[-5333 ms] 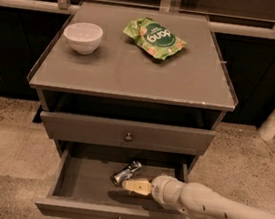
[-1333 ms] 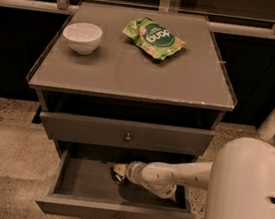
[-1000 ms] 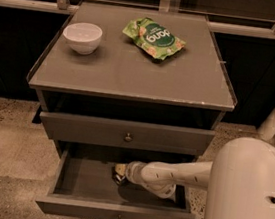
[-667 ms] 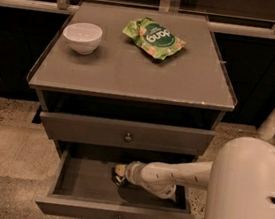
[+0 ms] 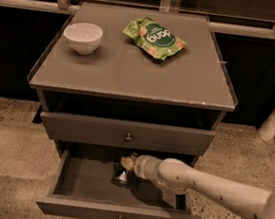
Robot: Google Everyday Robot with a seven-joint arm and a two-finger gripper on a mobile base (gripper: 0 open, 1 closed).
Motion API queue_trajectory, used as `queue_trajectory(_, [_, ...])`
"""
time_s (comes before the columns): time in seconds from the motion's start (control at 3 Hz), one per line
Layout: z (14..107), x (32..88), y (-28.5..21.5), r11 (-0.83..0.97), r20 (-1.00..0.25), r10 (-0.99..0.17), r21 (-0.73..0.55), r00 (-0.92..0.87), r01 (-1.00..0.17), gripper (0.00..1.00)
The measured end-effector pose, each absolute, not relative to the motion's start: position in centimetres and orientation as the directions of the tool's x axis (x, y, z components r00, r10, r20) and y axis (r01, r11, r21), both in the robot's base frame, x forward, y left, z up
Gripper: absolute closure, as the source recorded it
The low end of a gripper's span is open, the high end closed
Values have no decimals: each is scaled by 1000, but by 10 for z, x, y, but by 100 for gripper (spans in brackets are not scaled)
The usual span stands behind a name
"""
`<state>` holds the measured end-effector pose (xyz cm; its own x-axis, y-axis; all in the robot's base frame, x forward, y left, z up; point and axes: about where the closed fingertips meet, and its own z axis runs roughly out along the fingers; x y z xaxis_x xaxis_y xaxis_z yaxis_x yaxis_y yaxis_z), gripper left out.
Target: Pick redbull can from middle drawer and place on counter
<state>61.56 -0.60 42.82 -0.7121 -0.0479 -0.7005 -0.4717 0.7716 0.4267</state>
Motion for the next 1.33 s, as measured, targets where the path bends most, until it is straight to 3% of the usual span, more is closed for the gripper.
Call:
queue_trajectory(0.67, [485,605,-75,688,-712,-47,486,-701,-540,100])
queue_trajectory(1.33, [490,582,-80,589,-648,-172,536,-742,-604,100])
